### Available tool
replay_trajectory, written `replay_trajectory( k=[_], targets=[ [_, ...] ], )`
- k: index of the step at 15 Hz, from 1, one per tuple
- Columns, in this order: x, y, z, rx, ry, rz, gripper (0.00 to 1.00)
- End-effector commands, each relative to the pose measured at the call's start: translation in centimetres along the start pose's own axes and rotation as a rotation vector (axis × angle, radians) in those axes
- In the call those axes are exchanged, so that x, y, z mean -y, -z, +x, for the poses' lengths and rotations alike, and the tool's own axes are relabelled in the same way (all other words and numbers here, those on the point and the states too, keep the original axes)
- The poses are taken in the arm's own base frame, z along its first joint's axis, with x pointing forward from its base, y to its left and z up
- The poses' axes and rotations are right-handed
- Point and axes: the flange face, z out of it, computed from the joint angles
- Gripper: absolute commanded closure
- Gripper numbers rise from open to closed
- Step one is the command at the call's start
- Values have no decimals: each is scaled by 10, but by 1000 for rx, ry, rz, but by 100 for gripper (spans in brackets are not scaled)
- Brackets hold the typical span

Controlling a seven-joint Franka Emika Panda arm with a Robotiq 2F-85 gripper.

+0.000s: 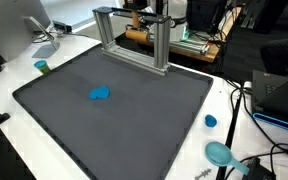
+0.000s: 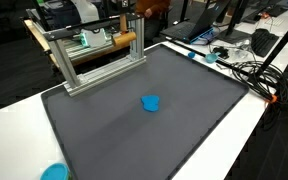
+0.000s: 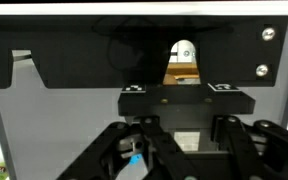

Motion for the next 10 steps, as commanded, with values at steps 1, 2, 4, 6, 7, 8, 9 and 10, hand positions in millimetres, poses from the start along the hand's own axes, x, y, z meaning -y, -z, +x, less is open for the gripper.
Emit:
replay_trajectory(
  k=[1, 2, 4, 6, 7, 8, 9, 10],
  targets=[
    [2, 3, -22, 2, 13, 2, 77],
    [4, 2, -23, 9, 20, 2, 77],
    [5, -1, -28, 26, 30, 2, 77],
    [6, -3, -33, 34, 28, 3, 77],
    [6, -4, -34, 35, 25, 6, 77],
    [7, -4, -35, 37, 25, 6, 77],
    [7, -4, -36, 38, 26, 6, 77],
    [7, -5, -37, 46, 25, 9, 77]
  ],
)
